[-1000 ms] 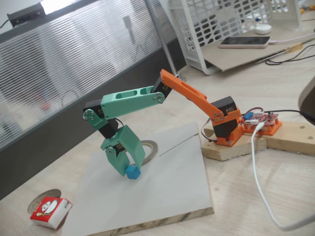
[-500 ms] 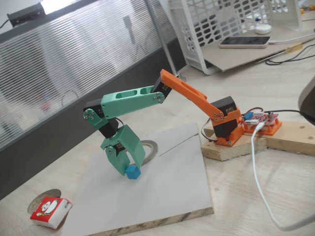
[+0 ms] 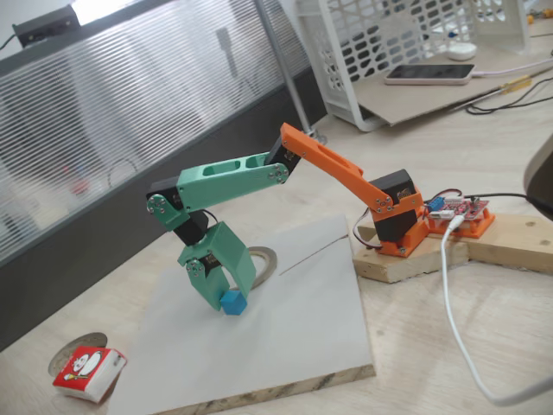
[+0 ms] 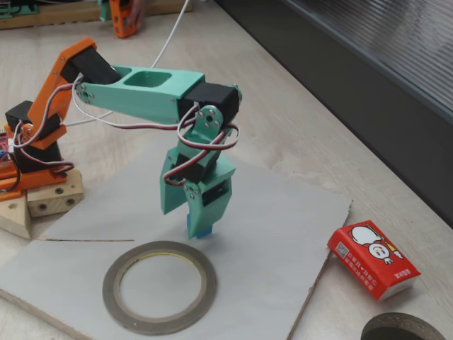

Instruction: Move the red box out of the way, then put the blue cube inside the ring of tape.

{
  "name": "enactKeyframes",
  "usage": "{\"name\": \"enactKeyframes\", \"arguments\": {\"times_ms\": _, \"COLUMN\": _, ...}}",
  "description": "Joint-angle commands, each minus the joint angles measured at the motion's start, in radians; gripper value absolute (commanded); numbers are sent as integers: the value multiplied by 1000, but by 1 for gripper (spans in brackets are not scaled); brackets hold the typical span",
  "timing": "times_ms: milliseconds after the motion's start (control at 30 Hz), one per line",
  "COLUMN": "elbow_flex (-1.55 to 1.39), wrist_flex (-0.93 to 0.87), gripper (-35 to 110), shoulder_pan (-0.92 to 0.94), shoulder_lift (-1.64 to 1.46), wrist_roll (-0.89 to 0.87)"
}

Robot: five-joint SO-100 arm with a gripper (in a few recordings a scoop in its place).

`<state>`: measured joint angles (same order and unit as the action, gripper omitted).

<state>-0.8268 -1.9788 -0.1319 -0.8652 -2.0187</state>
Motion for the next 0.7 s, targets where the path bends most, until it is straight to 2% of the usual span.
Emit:
{"name": "enactKeyframes", "arguments": {"times_ms": 0, "elbow_flex": 18, "wrist_flex": -20, "gripper": 40, "shoulder_pan": -17, "shoulder_lift": 77, "wrist_roll": -9}}
{"name": "enactKeyframes", "arguments": {"times_ms": 667, "elbow_flex": 21, "wrist_flex": -18, "gripper": 40, "shoulder_pan": -9, "shoulder_lift": 100, "wrist_roll": -3}}
